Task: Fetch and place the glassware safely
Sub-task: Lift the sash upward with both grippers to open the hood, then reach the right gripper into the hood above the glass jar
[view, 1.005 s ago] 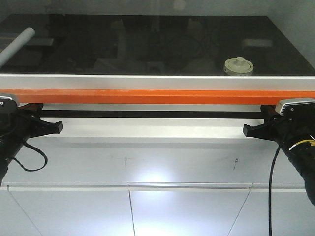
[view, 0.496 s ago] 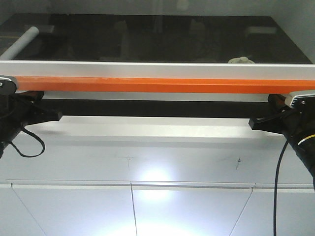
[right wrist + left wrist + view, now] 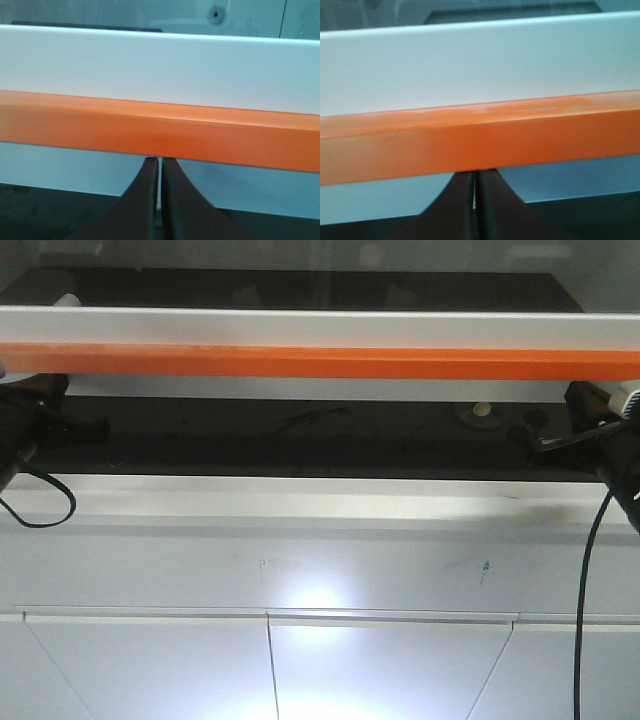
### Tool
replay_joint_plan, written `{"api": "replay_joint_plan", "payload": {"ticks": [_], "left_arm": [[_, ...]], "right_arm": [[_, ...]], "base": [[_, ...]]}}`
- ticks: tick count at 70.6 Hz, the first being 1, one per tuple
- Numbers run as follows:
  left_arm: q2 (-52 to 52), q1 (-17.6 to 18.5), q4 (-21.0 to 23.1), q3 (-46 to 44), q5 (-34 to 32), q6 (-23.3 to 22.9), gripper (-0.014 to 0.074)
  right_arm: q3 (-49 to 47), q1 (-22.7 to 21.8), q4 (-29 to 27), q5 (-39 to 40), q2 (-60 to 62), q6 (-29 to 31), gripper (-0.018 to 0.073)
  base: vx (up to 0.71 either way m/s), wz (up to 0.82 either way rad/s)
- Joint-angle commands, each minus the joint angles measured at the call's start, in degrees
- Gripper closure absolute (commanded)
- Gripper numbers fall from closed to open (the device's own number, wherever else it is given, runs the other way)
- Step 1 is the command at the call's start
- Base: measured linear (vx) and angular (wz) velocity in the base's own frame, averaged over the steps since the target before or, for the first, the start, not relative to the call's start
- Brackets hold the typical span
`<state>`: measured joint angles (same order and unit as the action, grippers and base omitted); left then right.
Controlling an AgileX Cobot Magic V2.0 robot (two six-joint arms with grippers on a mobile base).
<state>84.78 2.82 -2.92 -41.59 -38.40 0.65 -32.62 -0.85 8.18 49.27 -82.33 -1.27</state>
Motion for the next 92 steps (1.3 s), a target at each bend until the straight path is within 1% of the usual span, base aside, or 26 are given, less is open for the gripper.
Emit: {"api": "replay_joint_plan", "payload": {"ticks": [1, 23, 47, 58, 67, 72, 81, 88, 92], "left_arm": [[-6.0, -0.2, 0.9, -3.1, -11.3, -0.2, 0.0603], [-12.2, -0.2, 1.0, -3.1, -6.2, -0.2, 0.0603], [-15.4, -0.2, 1.0, -3.1, -1.9, -0.2, 0.0603], [-17.8, -0.2, 1.0, -3.1, 4.0, -0.3, 0.0603], [-20.8, -0.2, 1.0, -3.1, 10.8, -0.3, 0.0603], [-22.7, -0.2, 1.0, -3.1, 14.2, -0.7, 0.0603], [-26.5, -0.2, 1.0, -3.1, 19.7, -0.7, 0.0603], [-30.2, -0.1, 0.9, -3.0, 25.3, -0.3, 0.0603], [-32.1, 0.3, 0.9, -2.2, 27.3, -0.3, 0.0603]], "right_arm": [[-3.9, -0.1, 0.1, 8.9, 5.5, 0.5, 0.0563], [-4.2, -0.1, 0.1, 3.3, 13.0, 0.5, 0.0563], [-4.2, -0.1, 0.1, -1.0, 16.7, 0.1, 0.0563], [-4.0, -0.1, 0.1, -6.7, 18.7, 0.1, 0.0563], [-4.0, -0.1, 0.4, -11.4, 21.2, -1.1, 0.0563], [-4.0, -0.1, 1.8, -13.4, 22.9, -3.0, 0.0563], [-4.0, 0.0, 7.5, -16.8, 25.9, -7.4, 0.0563], [-4.0, 0.0, 11.1, -19.4, 27.8, -11.3, 0.0563], [-4.0, 0.0, 12.8, -20.3, 28.6, -13.5, 0.0563]], "base": [[0.00, 0.00], [0.00, 0.00], [0.00, 0.00], [0.00, 0.00], [0.00, 0.00], [0.00, 0.00], [0.00, 0.00], [0.00, 0.00], [0.00, 0.00]]}}
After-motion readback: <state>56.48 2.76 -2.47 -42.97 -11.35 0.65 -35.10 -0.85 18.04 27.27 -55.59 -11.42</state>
